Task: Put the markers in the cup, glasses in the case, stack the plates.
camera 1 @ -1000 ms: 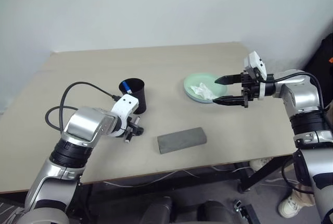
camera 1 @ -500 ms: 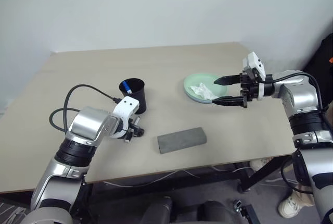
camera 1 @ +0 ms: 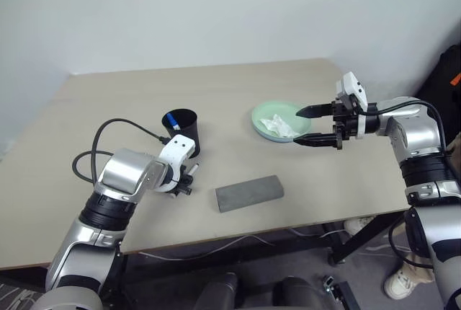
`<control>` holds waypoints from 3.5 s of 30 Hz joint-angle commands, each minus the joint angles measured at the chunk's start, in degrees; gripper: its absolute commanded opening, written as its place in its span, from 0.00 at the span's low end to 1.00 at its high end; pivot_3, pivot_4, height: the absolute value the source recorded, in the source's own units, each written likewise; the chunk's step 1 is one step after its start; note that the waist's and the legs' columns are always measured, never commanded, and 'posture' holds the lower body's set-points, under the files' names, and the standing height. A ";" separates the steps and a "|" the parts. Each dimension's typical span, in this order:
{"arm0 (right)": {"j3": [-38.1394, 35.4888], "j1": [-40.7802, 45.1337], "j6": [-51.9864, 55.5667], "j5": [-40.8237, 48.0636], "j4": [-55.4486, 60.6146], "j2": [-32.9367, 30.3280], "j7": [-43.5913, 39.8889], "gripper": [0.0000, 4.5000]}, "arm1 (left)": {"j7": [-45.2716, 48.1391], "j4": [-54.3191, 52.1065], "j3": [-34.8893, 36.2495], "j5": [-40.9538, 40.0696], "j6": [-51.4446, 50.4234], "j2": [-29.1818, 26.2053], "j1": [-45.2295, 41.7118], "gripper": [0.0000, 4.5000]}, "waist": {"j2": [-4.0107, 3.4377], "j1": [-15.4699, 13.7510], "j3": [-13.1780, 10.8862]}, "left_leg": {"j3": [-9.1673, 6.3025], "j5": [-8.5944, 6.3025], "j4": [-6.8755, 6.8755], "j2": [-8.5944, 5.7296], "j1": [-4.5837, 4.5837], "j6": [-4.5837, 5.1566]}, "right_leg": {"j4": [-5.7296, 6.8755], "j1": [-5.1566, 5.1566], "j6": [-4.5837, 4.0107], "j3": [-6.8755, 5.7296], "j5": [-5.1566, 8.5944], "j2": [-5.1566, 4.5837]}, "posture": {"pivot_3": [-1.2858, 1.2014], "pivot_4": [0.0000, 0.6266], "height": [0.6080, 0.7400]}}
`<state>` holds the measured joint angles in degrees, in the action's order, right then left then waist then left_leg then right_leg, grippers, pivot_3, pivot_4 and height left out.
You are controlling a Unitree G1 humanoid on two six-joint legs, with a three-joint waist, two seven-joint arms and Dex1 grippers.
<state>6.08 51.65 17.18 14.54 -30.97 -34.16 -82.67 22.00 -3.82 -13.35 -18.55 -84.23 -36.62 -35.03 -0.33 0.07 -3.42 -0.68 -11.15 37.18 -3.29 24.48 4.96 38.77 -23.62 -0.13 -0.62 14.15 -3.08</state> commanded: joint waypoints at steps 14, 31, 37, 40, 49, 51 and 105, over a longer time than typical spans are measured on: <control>-0.88 2.18 -1.22 0.51 0.78 0.00 -0.47 1.00 | 3.82 -6.45 -1.36 0.50 10.18 -3.96 1.38 0.26 | 0.00 -0.01 0.00 | -0.01 0.01 -0.02 0.00 0.05 -0.01 | -0.03 -0.07 0.00 0.03 0.00 0.00 | 0.52 0.00 0.90; -0.81 2.82 -1.29 0.32 -0.09 0.06 -0.83 1.00 | 17.51 -15.48 11.10 -7.12 37.70 0.83 5.45 0.26 | 0.00 -0.13 0.00 | 0.02 0.01 -0.17 0.00 0.08 -0.01 | -0.17 -0.08 0.00 0.01 0.01 -0.03 | 0.52 0.00 0.90; -0.81 3.08 -1.23 0.20 -0.20 0.04 -0.94 1.00 | 17.03 -14.04 12.66 -7.50 38.36 2.30 3.99 0.26 | 0.00 -0.16 0.00 | 0.02 0.02 -0.13 -0.01 0.08 -0.01 | -0.16 -0.05 0.00 -0.02 0.01 -0.02 | 0.52 0.00 0.90; -0.75 3.05 -1.22 0.15 -0.22 0.08 -0.94 1.00 | 16.68 -14.26 12.06 -7.94 34.05 1.43 4.28 0.26 | 0.00 -0.13 0.00 | 0.02 0.03 -0.12 -0.01 0.07 0.01 | -0.16 -0.03 0.01 0.01 0.00 0.02 | 0.52 0.00 0.90; -0.53 2.96 -1.33 -0.04 -0.34 0.59 -0.77 1.00 | 12.17 -8.70 8.03 -2.95 22.91 -2.03 2.16 0.52 | 0.00 -0.16 0.00 | 0.01 0.09 -0.11 0.00 0.04 0.03 | -0.10 -0.04 0.01 0.00 0.00 0.07 | 0.52 0.00 0.90; -0.55 2.98 -1.38 -0.05 -0.39 0.61 -0.75 1.00 | 9.36 -6.75 5.43 0.85 21.19 -3.38 1.05 0.69 | 0.01 -0.21 0.00 | 0.01 0.09 -0.11 -0.01 0.04 0.03 | -0.10 -0.04 0.02 -0.01 0.00 0.06 | 0.52 0.00 0.90; -0.24 3.25 -1.50 -0.66 0.02 0.29 -1.61 1.00 | 6.13 0.35 -4.77 4.89 4.92 0.09 -0.72 0.32 | 0.00 -0.10 0.01 | 0.00 0.12 -0.13 -0.01 0.03 -0.02 | -0.07 -0.06 0.02 0.02 0.00 0.00 | 0.52 0.00 0.90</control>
<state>6.63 53.22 16.10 13.41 -32.14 -33.37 -83.92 28.55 -3.57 -17.55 -14.32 -79.12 -36.14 -35.77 -0.33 -0.03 -3.42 -0.67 -11.03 37.05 -3.30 24.51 4.94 38.71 -23.68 -0.12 -0.60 14.14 -3.07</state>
